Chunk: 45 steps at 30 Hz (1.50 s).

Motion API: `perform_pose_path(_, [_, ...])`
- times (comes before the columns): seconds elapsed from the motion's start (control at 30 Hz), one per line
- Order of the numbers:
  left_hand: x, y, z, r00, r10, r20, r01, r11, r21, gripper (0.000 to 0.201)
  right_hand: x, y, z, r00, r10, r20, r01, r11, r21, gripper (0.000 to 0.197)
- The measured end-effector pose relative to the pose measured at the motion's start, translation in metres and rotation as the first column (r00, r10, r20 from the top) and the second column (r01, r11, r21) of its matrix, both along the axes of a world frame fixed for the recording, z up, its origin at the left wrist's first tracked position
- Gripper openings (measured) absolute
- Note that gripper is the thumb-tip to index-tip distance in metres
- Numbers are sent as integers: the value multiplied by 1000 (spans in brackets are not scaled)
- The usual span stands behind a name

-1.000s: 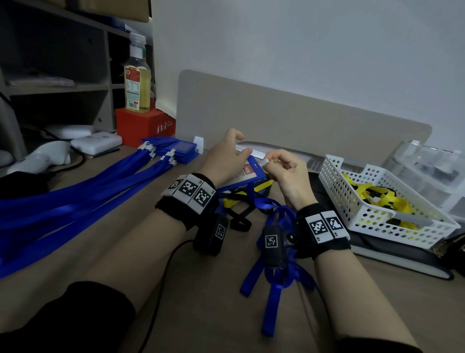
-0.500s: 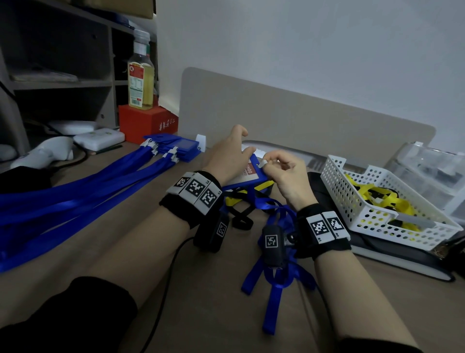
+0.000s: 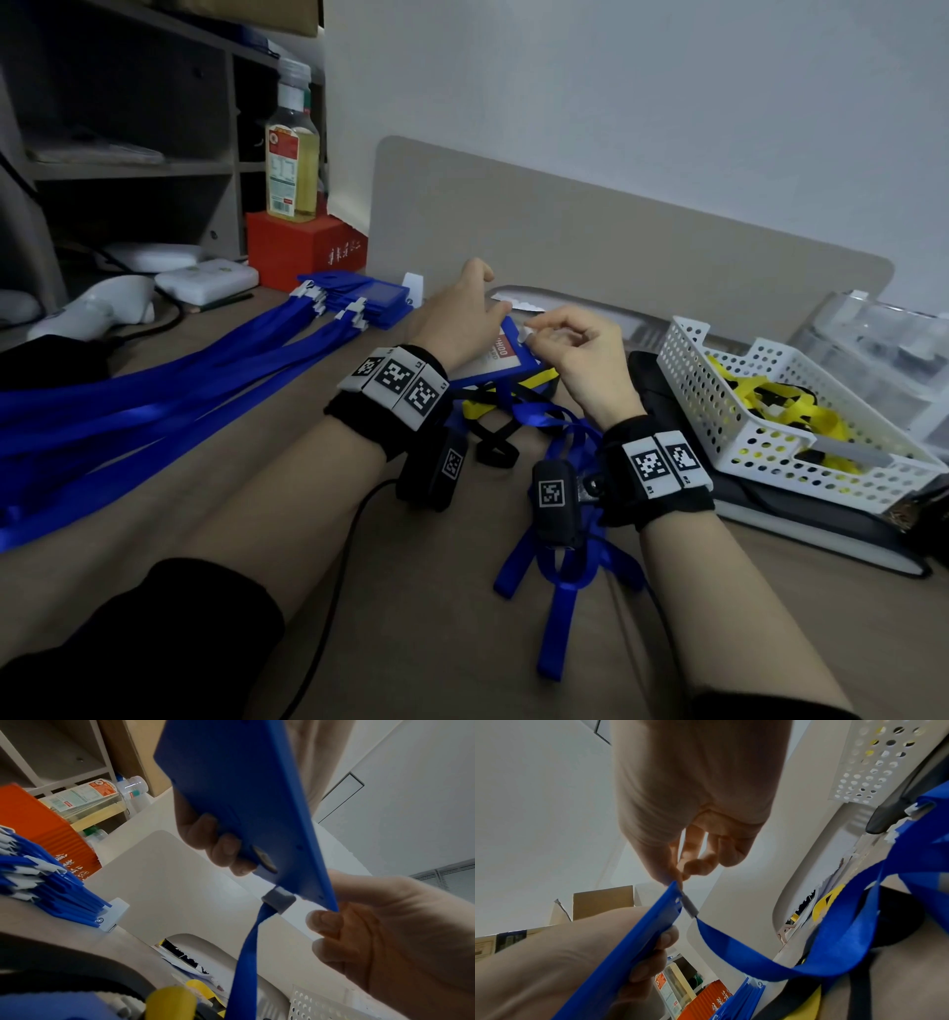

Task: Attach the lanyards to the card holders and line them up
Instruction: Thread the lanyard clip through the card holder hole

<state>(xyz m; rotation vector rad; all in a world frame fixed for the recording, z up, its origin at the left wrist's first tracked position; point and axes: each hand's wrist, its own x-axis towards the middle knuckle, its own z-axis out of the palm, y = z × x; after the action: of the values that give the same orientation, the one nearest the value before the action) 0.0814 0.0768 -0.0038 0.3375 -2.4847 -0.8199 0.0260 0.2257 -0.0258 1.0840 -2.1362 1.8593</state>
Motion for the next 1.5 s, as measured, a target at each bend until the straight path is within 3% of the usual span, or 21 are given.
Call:
perform_pose_path(0.4, [0,-4,2,1000,-8,1,8,1000,27,37,6,-1,3,998,14,54,-18,997,74,20])
perform_pose_path(0.57, [-7,-4,-1,994,-108,23,108,994,-3,37,7,-2,5,994,-28,104,22,998,51,18])
perform_pose_path(0.8, [-2,-4,0,977,-196,81,200,979,-44,36,11,-2,4,975,49,218,-97,971,217,16])
perform_pose_path(0.97, [4,-8,2,984,-170,56,175,980,-97,36,12,-4,1,962,99,255,-164,955,248,22])
perform_pose_path(1.2, [4,-7,4,982,-180,-54,172,977,-130,31,19,1,6,877,253,408,-356,912,201,26])
perform_pose_path(1.3, [1,-10,4,971,-122,-204,101,989,-109,25,15,-2,5,880,188,436,-298,933,200,24])
perform_pose_path(1.4, [-1,-15,5,937,7,-350,-57,989,-133,18,12,-5,5,900,57,433,-158,967,200,17])
perform_pose_path(1.5, [-2,-15,6,935,80,-344,-111,991,-71,21,5,-6,2,894,-19,447,-59,985,161,9])
